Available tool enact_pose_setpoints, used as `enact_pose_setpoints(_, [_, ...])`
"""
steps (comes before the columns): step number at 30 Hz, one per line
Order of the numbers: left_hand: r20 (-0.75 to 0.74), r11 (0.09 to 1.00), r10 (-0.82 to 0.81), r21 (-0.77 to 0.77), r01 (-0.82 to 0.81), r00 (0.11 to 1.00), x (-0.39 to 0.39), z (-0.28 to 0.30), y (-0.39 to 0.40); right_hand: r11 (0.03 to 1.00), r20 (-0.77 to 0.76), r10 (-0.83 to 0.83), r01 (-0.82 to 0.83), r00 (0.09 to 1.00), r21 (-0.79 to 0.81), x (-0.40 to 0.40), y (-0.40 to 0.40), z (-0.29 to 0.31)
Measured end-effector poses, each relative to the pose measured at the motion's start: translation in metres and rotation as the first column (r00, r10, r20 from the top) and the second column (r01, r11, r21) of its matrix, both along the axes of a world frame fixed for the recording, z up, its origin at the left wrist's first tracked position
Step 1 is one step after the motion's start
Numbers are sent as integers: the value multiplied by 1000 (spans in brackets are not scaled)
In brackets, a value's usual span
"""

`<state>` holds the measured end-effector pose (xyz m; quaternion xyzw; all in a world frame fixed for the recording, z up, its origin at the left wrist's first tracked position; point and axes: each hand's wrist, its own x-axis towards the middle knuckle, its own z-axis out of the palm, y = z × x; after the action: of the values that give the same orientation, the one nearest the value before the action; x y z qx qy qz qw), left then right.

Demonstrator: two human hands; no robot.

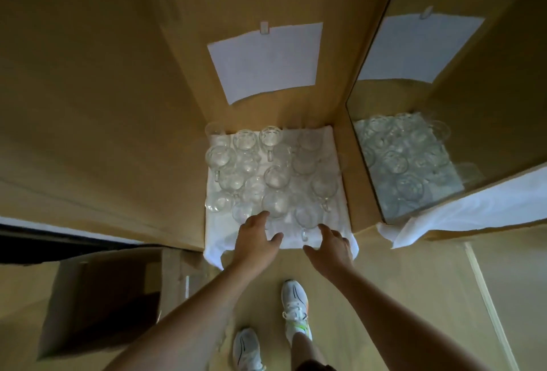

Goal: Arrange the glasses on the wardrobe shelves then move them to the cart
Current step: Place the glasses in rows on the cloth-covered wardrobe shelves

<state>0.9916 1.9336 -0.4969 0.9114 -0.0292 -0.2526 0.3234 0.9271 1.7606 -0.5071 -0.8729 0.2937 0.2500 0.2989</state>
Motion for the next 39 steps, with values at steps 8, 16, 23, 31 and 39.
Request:
enact_pose_setpoints(8, [-71,997,80,23,-79,994,13,-62,-20,996,-120,-49,58,992,69,14,-21,-64])
enact_pose_setpoints(16, [-224,984,169,92,-152,960,13,-135,-19,969,-199,-162,194,967,153,40,-16,-131])
enact_pose_setpoints(23, [-271,967,251,121,-226,929,23,-175,-19,871,-188,-426,457,885,180,50,-6,-173])
enact_pose_setpoints(31, [-319,949,311,149,-276,896,42,-206,-26,456,-394,-651,749,649,480,48,-6,-205])
enact_pose_setpoints(39, [-429,903,411,67,-425,805,56,-230,-31,335,-446,-687,795,574,506,59,-2,-224])
